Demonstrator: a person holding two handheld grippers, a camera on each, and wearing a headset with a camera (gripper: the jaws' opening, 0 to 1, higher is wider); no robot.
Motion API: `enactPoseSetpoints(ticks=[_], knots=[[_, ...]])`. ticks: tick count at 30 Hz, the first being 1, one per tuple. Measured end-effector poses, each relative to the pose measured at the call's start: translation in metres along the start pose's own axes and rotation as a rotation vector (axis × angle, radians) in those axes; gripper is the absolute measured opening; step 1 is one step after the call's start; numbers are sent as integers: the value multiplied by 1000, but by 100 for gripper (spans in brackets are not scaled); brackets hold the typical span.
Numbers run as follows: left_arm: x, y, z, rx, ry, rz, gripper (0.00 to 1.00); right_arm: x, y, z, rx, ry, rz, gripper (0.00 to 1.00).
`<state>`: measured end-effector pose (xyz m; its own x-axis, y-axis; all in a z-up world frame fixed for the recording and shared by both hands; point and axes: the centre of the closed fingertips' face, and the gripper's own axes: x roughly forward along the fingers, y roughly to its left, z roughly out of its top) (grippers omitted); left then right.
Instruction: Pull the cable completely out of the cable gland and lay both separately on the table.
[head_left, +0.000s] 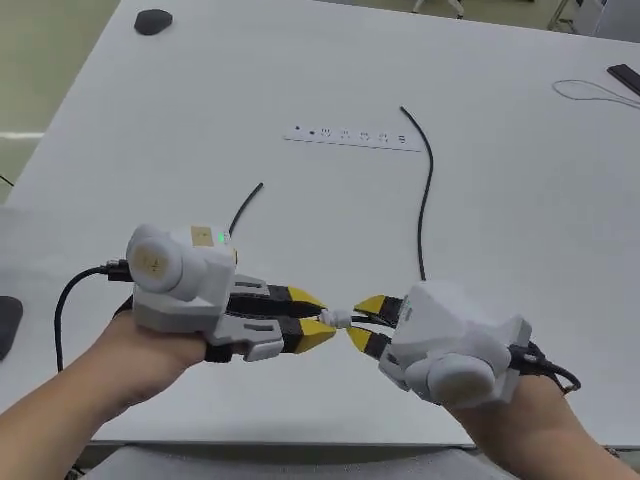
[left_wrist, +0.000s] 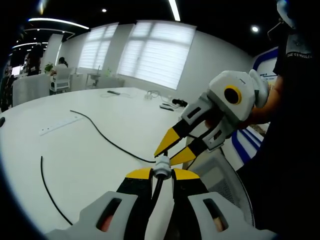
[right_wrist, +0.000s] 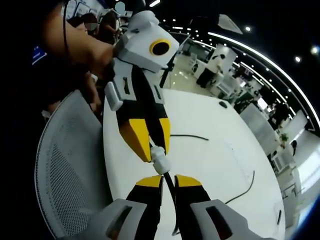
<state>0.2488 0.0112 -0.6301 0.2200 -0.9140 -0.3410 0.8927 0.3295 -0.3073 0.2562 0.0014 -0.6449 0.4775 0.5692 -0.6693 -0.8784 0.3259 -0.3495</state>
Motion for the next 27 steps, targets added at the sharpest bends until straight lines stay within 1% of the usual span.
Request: enactPoseSetpoints(ticks=[8, 10, 12, 15, 20, 27], knots=[[0, -1, -5, 3, 16, -6, 15, 1, 4, -3, 19, 19, 8, 2], [1, -1, -5, -1, 16, -9, 15, 1, 4, -4, 1, 27, -3, 2], [1, -1, -4, -6, 11, -8, 15, 0, 3, -3, -1, 26, -11, 2], [0, 0, -3, 1, 10, -5, 15, 0, 1, -5, 22, 29, -22, 1], [-2, 1, -4, -2, 11, -2, 15, -2, -3, -12, 86, 38, -27, 1], [-1, 0, -5, 5, 13, -1, 15, -1, -2, -18, 194, 21, -21, 1]])
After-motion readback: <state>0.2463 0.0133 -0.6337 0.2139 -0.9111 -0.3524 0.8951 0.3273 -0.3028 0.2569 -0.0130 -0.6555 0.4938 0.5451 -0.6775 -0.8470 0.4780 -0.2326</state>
